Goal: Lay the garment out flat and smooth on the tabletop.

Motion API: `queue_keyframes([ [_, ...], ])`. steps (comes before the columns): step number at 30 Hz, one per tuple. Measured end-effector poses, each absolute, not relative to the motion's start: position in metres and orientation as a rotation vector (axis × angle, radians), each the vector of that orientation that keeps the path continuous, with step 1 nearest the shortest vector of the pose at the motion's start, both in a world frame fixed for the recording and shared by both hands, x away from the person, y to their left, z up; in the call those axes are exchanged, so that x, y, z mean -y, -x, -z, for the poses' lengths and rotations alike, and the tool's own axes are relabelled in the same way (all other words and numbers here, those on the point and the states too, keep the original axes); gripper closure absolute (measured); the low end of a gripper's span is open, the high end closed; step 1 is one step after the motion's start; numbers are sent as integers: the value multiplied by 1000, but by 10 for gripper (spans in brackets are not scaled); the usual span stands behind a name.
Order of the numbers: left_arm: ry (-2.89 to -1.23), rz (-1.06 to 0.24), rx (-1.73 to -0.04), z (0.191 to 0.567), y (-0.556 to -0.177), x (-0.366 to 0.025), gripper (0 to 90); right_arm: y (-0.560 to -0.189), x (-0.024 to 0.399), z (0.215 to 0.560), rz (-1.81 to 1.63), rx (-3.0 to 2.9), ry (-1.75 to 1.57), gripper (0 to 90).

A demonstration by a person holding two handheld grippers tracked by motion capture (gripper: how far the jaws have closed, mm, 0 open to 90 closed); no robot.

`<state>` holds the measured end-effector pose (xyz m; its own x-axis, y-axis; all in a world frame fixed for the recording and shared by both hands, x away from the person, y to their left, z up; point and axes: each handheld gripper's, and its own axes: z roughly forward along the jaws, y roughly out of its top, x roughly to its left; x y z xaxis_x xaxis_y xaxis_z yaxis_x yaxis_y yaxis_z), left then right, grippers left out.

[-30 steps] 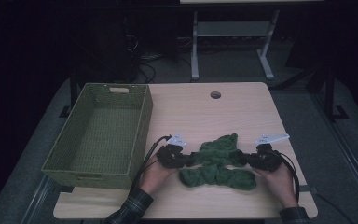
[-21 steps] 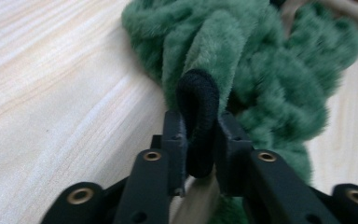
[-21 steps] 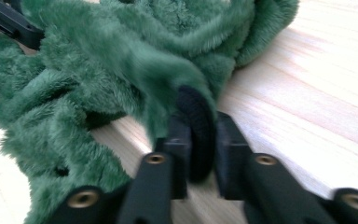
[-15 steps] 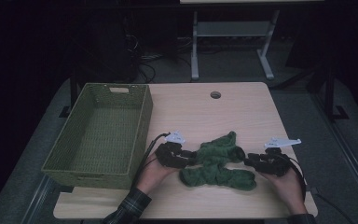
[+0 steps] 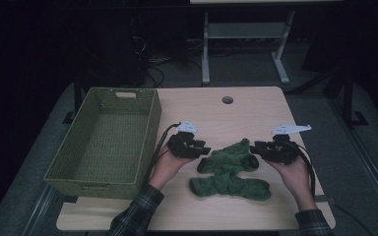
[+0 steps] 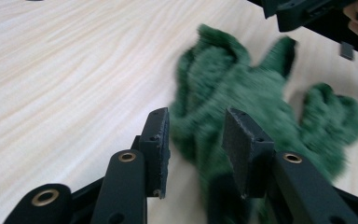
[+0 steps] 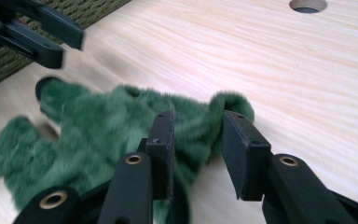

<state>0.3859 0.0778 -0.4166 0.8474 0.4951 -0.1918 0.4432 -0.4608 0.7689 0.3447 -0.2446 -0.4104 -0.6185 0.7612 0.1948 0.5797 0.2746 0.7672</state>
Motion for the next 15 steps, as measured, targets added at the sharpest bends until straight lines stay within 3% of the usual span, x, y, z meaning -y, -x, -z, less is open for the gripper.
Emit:
queue_keyframes([
  [15, -2196, 10, -731, 455, -411, -42, 582, -381, 223, 433, -1106, -2358, -1328, 627],
])
